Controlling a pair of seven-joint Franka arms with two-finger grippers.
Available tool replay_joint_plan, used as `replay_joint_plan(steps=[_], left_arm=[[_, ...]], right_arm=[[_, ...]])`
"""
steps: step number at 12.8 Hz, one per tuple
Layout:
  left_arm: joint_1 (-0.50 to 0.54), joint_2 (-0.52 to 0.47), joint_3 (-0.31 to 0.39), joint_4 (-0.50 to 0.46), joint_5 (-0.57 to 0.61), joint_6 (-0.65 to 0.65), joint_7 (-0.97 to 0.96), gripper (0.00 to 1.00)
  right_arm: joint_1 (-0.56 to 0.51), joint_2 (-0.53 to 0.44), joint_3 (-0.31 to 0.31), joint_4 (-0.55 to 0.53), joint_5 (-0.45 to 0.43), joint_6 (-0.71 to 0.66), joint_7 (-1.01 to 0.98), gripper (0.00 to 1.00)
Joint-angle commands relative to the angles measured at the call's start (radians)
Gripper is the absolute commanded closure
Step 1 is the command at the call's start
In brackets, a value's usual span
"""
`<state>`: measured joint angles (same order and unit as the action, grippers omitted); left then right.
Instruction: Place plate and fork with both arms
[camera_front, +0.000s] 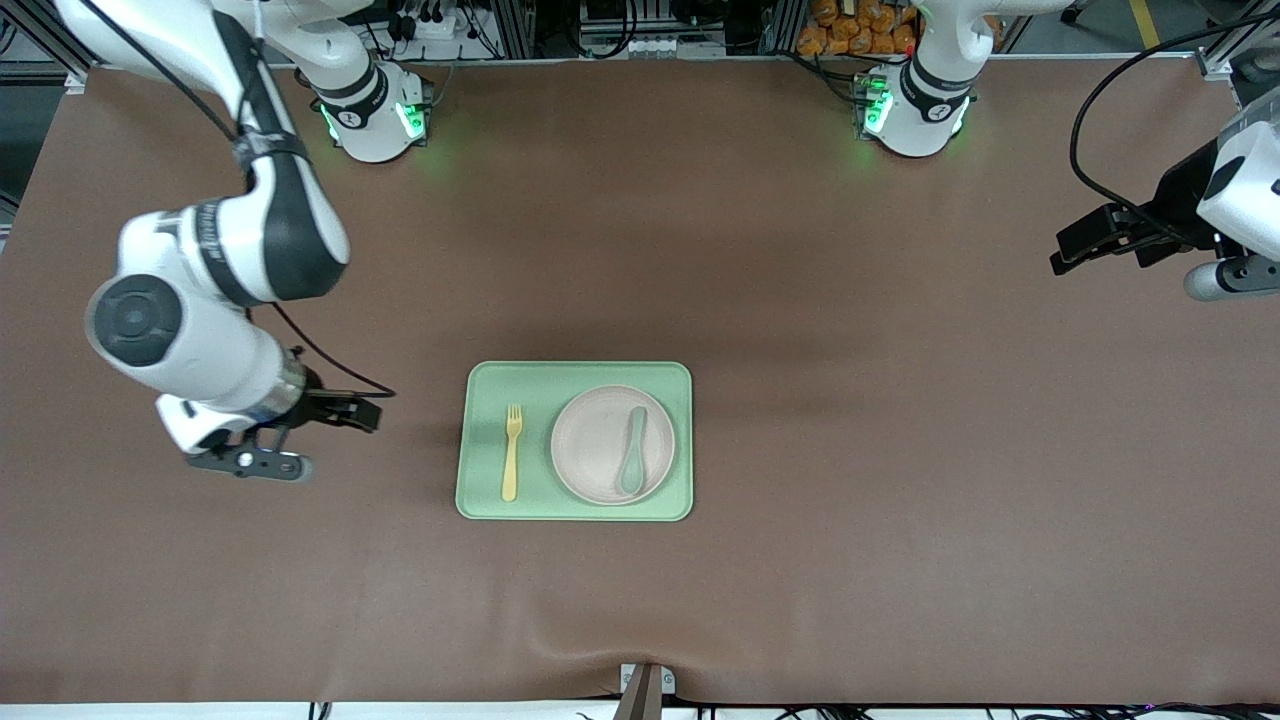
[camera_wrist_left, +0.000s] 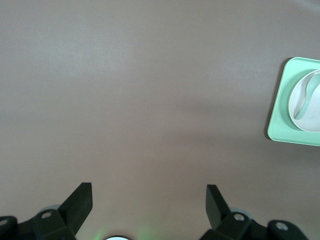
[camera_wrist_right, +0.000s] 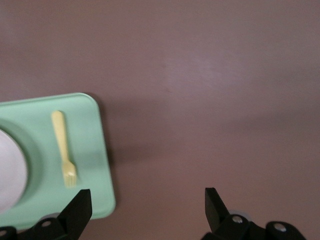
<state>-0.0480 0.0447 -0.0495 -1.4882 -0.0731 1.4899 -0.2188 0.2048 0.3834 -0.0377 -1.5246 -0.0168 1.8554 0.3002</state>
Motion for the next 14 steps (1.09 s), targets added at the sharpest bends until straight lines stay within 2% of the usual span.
replay_joint_plan(steps=[1,5,8,11,14], left_arm=[[0.002,-0.022,-0.016,-0.012,0.021,0.007,-0.011,0.00],[0.008,-0.025,-0.020,-0.006,0.019,0.007,-0.010,0.00],[0.002,-0.020,-0.020,-0.001,0.021,0.007,-0.011,0.00],[0.005,-0.022,-0.020,-0.001,0.022,0.007,-0.008,0.00],[0.011,-0.023,-0.020,-0.006,0.021,0.001,-0.005,0.00]], right_arm=[[-0.065,-0.067,0.015,-0.011,0.008,-0.079,-0.041,0.00],[-0.148,-0.161,0.021,-0.015,0.008,-0.151,-0.157,0.00],[-0.188,-0.256,0.022,-0.032,0.009,-0.203,-0.173,0.00],[-0.189,-0.368,0.021,-0.118,0.011,-0.196,-0.170,0.00],[-0.188,-0.406,0.021,-0.120,0.011,-0.228,-0.170,0.00]])
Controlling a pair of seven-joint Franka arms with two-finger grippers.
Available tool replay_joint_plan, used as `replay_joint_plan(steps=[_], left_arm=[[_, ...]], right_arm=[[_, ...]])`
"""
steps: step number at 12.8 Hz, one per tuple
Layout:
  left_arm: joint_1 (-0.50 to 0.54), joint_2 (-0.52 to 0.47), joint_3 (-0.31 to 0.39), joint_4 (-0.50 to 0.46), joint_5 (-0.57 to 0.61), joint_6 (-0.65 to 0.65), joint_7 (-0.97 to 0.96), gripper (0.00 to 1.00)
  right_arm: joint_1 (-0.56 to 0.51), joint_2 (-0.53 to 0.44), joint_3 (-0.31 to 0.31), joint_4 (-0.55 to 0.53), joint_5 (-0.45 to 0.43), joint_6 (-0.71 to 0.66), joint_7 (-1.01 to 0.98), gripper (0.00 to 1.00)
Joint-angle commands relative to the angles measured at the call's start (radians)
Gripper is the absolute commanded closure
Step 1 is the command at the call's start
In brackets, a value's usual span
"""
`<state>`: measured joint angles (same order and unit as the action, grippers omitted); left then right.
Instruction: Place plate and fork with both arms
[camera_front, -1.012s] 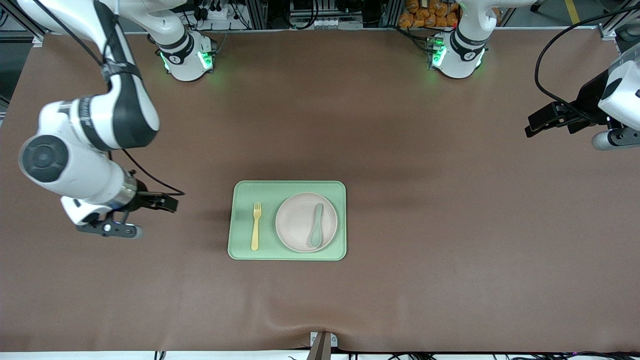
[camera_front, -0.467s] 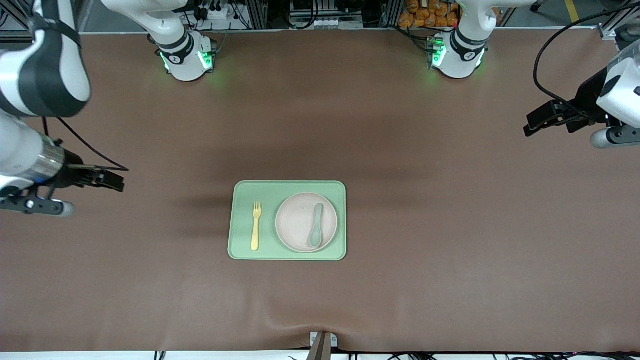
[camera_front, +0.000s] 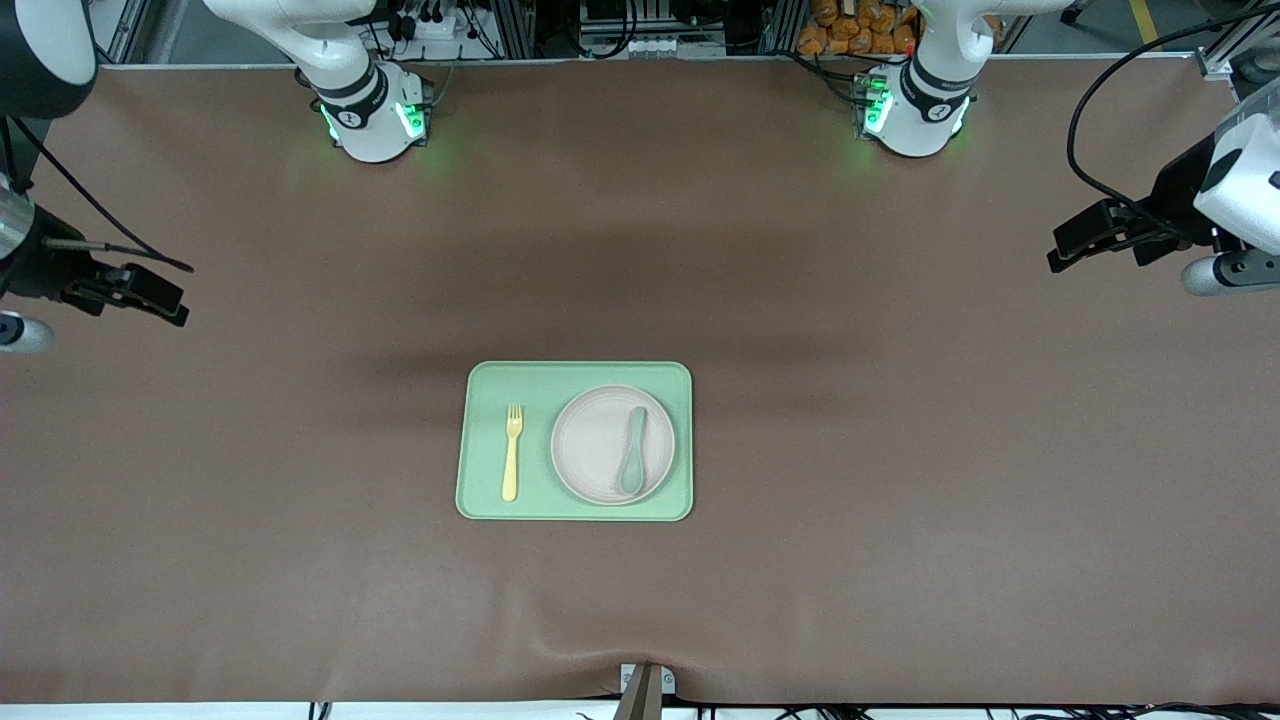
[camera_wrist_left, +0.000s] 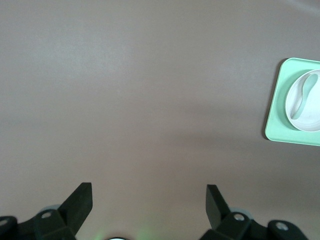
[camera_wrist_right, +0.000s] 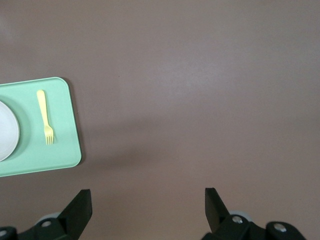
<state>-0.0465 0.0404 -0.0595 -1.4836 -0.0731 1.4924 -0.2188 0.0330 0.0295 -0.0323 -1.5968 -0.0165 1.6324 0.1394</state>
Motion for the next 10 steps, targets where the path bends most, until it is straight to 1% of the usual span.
replay_joint_plan(steps=[1,2,3,5,7,10], left_arm=[[0.010,-0.020,-0.008,-0.012,0.021,-0.001,0.002,0.00],[0.008,-0.020,-0.005,-0.012,0.021,-0.001,0.007,0.00],[0.002,-0.022,-0.002,-0.014,0.021,-0.001,0.007,0.00],[0.008,-0.027,0.000,-0.020,0.021,0.012,0.016,0.00],[0.010,-0.030,0.001,-0.023,0.021,0.019,0.076,0.00],[0.010,-0.039,0.003,-0.035,0.032,0.020,0.082,0.00]], right_arm=[[-0.016,-0.054,0.011,-0.045,0.010,-0.022,-0.009,0.00],[-0.018,-0.049,0.011,-0.032,0.009,-0.041,-0.009,0.00],[-0.016,-0.040,0.011,-0.013,0.010,-0.025,-0.009,0.00],[-0.022,0.012,0.011,0.072,0.012,-0.025,-0.014,0.00],[-0.028,0.015,0.012,0.084,0.017,-0.026,-0.068,0.00],[-0.045,0.013,0.012,0.109,0.035,-0.064,-0.129,0.00]])
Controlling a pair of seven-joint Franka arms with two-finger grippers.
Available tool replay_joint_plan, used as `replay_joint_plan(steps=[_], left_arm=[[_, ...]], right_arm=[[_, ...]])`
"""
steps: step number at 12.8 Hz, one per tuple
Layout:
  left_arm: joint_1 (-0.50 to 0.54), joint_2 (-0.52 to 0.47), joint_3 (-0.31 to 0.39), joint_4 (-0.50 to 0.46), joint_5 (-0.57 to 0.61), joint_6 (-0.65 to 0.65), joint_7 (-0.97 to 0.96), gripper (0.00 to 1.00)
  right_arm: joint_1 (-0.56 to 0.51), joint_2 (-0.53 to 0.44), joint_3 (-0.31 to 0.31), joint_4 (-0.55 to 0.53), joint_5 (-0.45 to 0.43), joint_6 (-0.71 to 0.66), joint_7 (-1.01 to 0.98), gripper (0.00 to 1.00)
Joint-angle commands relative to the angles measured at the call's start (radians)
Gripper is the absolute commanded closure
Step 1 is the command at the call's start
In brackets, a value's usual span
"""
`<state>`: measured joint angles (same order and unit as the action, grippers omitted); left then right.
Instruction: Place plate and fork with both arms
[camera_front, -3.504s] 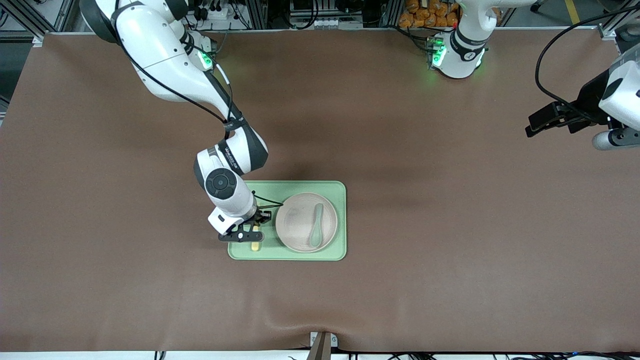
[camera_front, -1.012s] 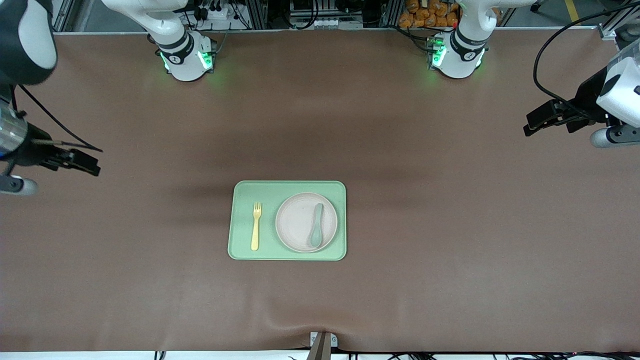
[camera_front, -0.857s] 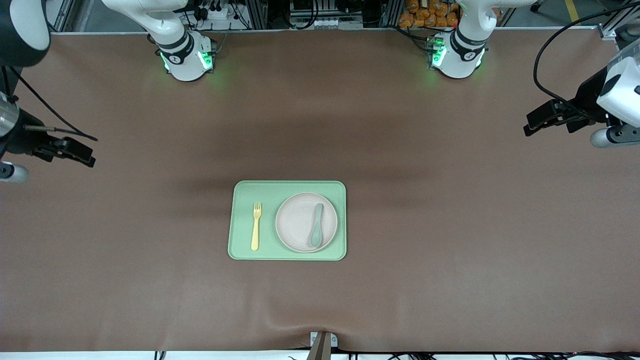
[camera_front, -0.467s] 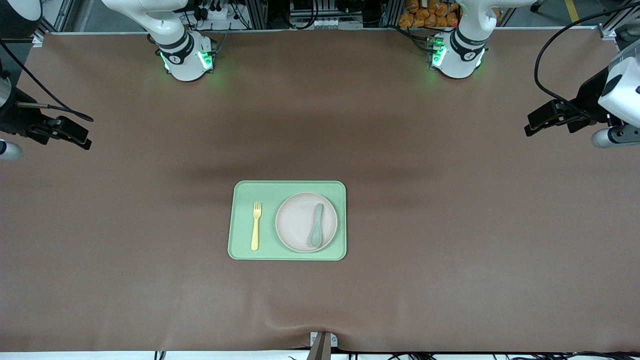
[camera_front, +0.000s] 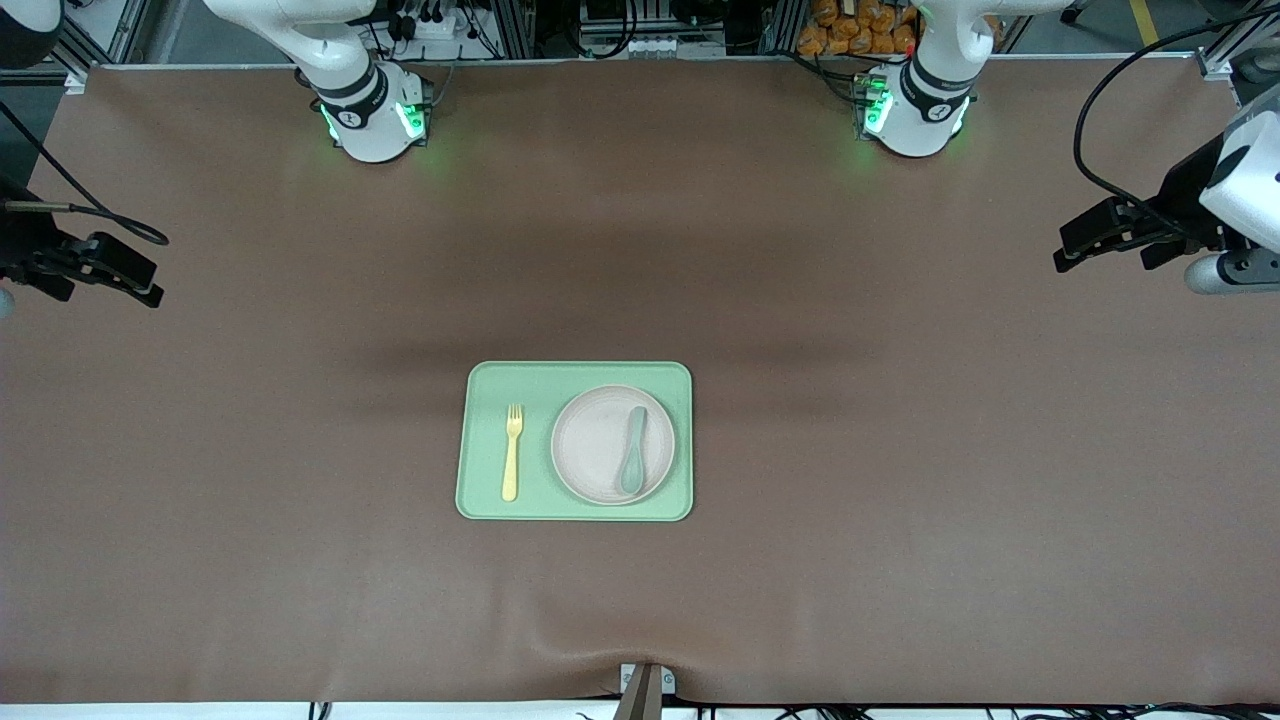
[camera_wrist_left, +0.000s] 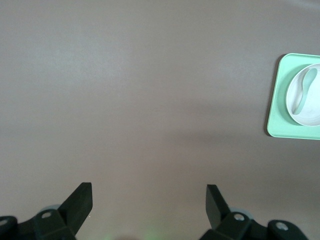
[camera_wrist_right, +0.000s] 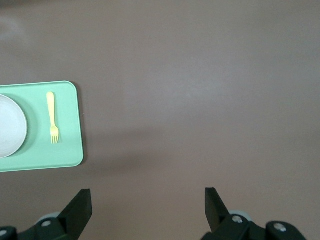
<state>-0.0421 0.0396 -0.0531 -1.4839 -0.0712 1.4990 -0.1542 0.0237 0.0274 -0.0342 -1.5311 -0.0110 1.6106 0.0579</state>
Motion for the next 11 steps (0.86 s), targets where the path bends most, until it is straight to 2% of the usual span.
replay_joint_plan(steps=[1,11], left_arm=[[0.001,-0.059,-0.007,-0.056,0.065,0.013,0.018,0.00],[-0.002,-0.055,-0.011,-0.056,0.093,0.013,0.022,0.00]], right_arm=[[-0.036,0.017,0.014,0.043,0.031,-0.044,-0.047,0.00],[-0.022,0.011,0.017,0.054,0.019,-0.087,-0.078,0.00]])
